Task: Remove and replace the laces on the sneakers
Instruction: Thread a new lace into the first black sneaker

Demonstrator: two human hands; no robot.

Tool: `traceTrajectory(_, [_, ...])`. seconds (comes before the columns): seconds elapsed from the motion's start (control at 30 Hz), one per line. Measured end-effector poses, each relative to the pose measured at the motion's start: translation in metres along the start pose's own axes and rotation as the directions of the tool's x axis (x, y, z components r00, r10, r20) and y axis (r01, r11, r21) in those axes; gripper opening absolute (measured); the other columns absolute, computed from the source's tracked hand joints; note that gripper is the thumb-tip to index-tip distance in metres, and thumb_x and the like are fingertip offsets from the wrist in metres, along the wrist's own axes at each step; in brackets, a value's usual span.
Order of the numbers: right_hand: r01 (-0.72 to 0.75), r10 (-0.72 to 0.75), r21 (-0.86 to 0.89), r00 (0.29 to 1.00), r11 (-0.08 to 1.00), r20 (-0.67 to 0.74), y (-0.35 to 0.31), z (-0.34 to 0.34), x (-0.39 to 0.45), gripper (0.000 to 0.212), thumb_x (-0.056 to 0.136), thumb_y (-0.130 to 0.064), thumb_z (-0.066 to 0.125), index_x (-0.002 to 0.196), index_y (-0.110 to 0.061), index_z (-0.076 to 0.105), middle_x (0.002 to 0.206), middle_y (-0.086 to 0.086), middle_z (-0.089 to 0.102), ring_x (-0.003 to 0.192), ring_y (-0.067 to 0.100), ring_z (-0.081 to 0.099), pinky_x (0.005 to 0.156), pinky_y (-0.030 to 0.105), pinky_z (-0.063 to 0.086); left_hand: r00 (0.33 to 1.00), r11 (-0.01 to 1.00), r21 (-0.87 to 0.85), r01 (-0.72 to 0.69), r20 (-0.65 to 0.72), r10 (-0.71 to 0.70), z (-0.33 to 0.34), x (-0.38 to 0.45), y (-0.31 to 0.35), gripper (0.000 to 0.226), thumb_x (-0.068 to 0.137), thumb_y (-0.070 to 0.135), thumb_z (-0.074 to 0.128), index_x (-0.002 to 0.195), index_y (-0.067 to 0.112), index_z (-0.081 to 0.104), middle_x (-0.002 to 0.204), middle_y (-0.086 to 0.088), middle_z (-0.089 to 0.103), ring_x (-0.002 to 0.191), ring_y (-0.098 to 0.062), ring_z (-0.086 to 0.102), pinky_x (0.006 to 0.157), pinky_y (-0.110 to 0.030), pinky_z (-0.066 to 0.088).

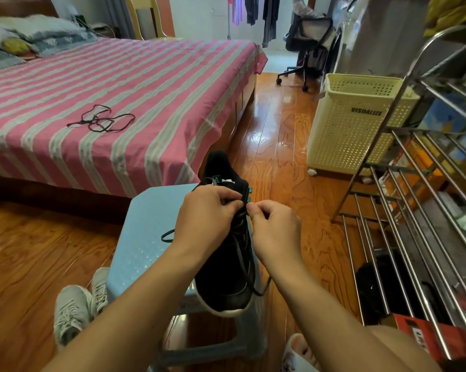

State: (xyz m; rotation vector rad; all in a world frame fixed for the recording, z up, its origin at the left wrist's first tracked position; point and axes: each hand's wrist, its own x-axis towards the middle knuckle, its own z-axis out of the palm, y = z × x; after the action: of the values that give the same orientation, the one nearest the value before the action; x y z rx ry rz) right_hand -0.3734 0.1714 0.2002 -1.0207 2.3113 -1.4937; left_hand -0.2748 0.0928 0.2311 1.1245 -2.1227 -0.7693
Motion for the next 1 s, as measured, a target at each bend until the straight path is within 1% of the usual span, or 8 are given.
traceTrajectory(0.23, [-0.074, 0.074, 0.037, 0.997, 0.997, 0.003, 0.0, 0.008, 0.0, 0.032, 0.1, -0.037, 0.057, 0.075, -0.021, 0.068, 0.067, -0.006, 0.061, 0.068, 0.013, 0.058, 0.058, 0.031, 0.043, 1.0, 1.0, -0.009, 0.016, 0.02, -0.016, -0.001, -0.001, -0.001, 0.014, 0.089, 0.026, 0.076, 0.102, 0.028, 0.082, 0.097, 0.012, 0.078, 0.093, -0.004, 0.07, 0.091, -0.03, 0.056])
traceTrajectory(0.37, [-0.001, 0.004, -0.022, 0.984, 1.0, 0.18, 0.005, 0.0, 0.011, 0.044, 0.101, -0.04, 0.054, 0.062, -0.019, 0.051, 0.057, -0.007, 0.047, 0.056, 0.01, 0.044, 0.053, 0.031, 0.034, 0.997, 0.998, -0.049, 0.046, 0.06, -0.043, -0.007, 0.001, -0.002, 0.015, 0.092, 0.024, 0.074, 0.104, 0.028, 0.081, 0.098, 0.013, 0.078, 0.094, -0.001, 0.069, 0.091, -0.025, 0.055])
traceTrajectory(0.47, [0.134, -0.142, 0.047, 0.946, 0.99, 0.292, 0.01, -0.008, 0.025, 0.04, 0.1, -0.035, 0.057, 0.064, -0.019, 0.054, 0.059, -0.007, 0.049, 0.058, 0.009, 0.046, 0.058, 0.036, 0.042, 0.993, 0.996, -0.059, 0.064, 0.107, -0.058, -0.011, 0.002, -0.003, 0.016, 0.094, 0.026, 0.071, 0.108, 0.027, 0.081, 0.1, 0.012, 0.078, 0.096, -0.001, 0.068, 0.089, -0.023, 0.053])
traceTrajectory(0.57, [0.173, -0.207, 0.129, 0.918, 0.976, 0.337, 0.011, -0.01, 0.035, 0.03, 0.098, -0.03, 0.062, 0.074, -0.014, 0.067, 0.07, 0.006, 0.061, 0.067, 0.023, 0.058, 0.065, 0.045, 0.051, 0.988, 0.996, -0.053, 0.065, 0.146, -0.057, -0.013, 0.004, -0.003, 0.018, 0.096, 0.027, 0.07, 0.11, 0.027, 0.08, 0.101, 0.011, 0.077, 0.097, -0.002, 0.068, 0.088, -0.021, 0.052])
traceTrajectory(0.63, [0.136, -0.192, 0.166, 0.901, 0.977, 0.39, 0.011, -0.014, 0.04, 0.026, 0.097, -0.03, 0.064, 0.079, -0.013, 0.071, 0.072, 0.008, 0.065, 0.066, 0.02, 0.061, 0.062, 0.039, 0.054, 0.981, 0.995, -0.056, 0.08, 0.184, -0.069, -0.015, 0.006, -0.001, 0.018, 0.097, 0.026, 0.068, 0.111, 0.026, 0.08, 0.1, 0.01, 0.077, 0.095, -0.003, 0.068, 0.087, -0.022, 0.054])
traceTrajectory(0.73, [0.076, -0.158, 0.184, 0.86, 0.98, 0.486, 0.009, -0.021, 0.047, 0.025, 0.097, -0.028, 0.065, 0.076, -0.015, 0.07, 0.061, -0.007, 0.062, 0.057, 0.0, 0.055, 0.055, 0.017, 0.045, 0.972, 0.988, -0.095, 0.123, 0.214, -0.1, -0.019, 0.012, 0.007, 0.02, 0.099, 0.033, 0.065, 0.097, 0.022, 0.081, 0.085, 0.004, 0.076, 0.082, -0.01, 0.07, 0.074, -0.029, 0.055])
traceTrajectory(0.87, [0.168, -0.208, 0.125, 0.848, 0.978, 0.488, 0.004, -0.021, 0.052, 0.027, 0.097, -0.029, 0.065, 0.075, -0.017, 0.073, 0.07, 0.001, 0.067, 0.063, 0.001, 0.056, 0.059, 0.023, 0.046, 0.973, 0.982, 0.185, 0.036, 0.216, -0.077, -0.018, 0.023, 0.029, 0.024, 0.098, 0.045, 0.063, 0.087, 0.024, 0.066, 0.08, 0.002, 0.066, 0.077, -0.016, 0.064, 0.062, -0.031, 0.045])
traceTrajectory(1.0, [0.236, -0.235, 0.058, 0.845, 0.97, 0.48, 0.001, -0.02, 0.051, 0.024, 0.093, -0.029, 0.069, 0.072, -0.017, 0.071, 0.072, 0.005, 0.067, 0.065, 0.019, 0.058, 0.061, 0.037, 0.05, 0.933, 0.887, 0.458, -0.057, 0.34, -0.116, -0.02, 0.038, 0.05, 0.018, 0.099, 0.028, 0.062, 0.084, 0.023, 0.054, 0.086, -0.004, 0.061, 0.078, -0.023, 0.059, 0.065, -0.035, 0.044])
